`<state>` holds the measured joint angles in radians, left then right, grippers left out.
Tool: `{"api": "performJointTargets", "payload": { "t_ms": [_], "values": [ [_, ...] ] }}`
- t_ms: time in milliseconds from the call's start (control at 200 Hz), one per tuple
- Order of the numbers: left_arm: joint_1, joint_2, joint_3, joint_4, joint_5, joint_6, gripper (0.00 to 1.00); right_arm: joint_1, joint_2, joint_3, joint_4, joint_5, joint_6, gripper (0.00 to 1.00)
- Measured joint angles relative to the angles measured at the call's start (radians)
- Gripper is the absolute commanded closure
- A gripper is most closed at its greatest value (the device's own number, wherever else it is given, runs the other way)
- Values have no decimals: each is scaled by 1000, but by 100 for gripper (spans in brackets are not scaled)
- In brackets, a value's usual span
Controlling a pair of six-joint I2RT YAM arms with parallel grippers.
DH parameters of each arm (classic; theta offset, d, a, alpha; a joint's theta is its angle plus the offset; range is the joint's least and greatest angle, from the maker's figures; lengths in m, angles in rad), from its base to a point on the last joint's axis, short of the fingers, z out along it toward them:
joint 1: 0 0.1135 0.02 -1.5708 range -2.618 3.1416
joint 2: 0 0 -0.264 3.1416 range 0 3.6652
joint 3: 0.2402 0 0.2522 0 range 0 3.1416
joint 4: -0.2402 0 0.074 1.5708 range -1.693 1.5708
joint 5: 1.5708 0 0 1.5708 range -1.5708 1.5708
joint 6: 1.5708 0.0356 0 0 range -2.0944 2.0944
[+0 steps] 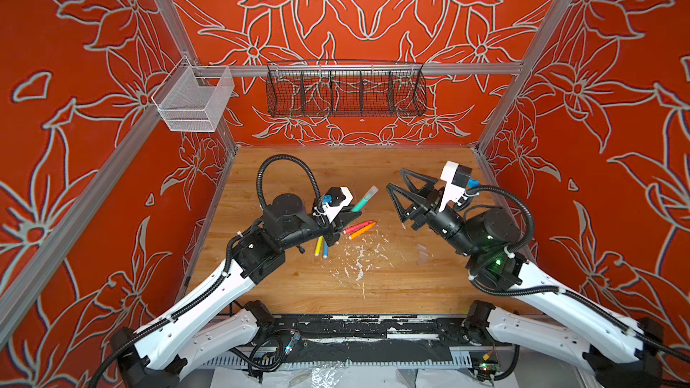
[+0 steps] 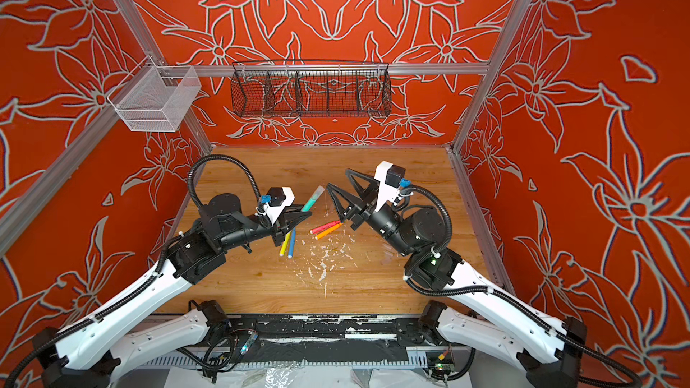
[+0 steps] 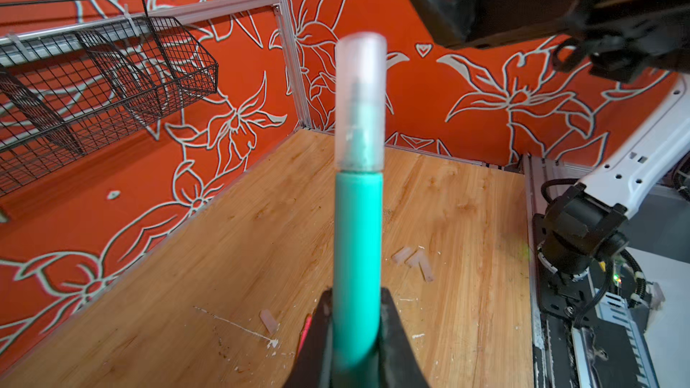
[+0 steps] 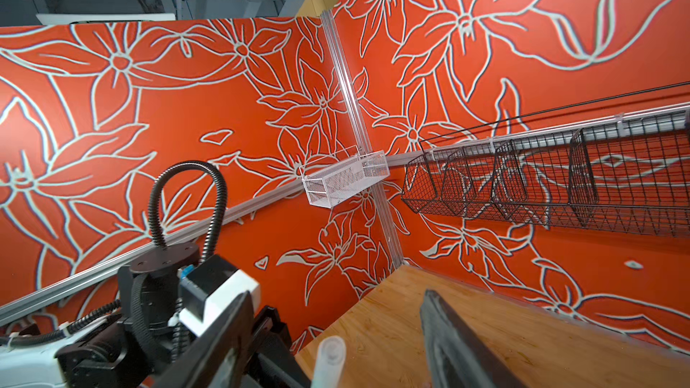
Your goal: Insert the pens into the pen caps
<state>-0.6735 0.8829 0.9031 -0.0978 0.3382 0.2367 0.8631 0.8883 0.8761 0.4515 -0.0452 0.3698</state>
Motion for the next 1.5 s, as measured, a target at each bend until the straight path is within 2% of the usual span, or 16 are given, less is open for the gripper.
{"api": "performJointTargets", "payload": {
  "t_ms": [150,410,625,801,926,1056,1241,1501],
  "values": [
    [0,-44,-58,51,35,-11,100,-53,83,27,-28,-69,82,34],
    [0,78,-48,79,11,-45,100,-59,153,69,-92,-166,158,36],
    [0,18,-48,80,5,-70,100,-59,174,71,-100,-197,195,55],
    [0,3,-49,71,-5,-91,100,-51,203,92,-96,-242,229,82],
    [1,0,-51,71,-8,-103,100,-42,204,98,-104,-246,223,92],
    [0,0,-53,69,-16,-120,100,-29,204,98,-111,-239,221,100],
    [-3,-8,-75,90,-13,-169,100,3,188,74,-98,-188,220,100],
    [-11,-31,-156,131,21,-222,100,119,163,5,-94,25,203,100]
  ]
}}
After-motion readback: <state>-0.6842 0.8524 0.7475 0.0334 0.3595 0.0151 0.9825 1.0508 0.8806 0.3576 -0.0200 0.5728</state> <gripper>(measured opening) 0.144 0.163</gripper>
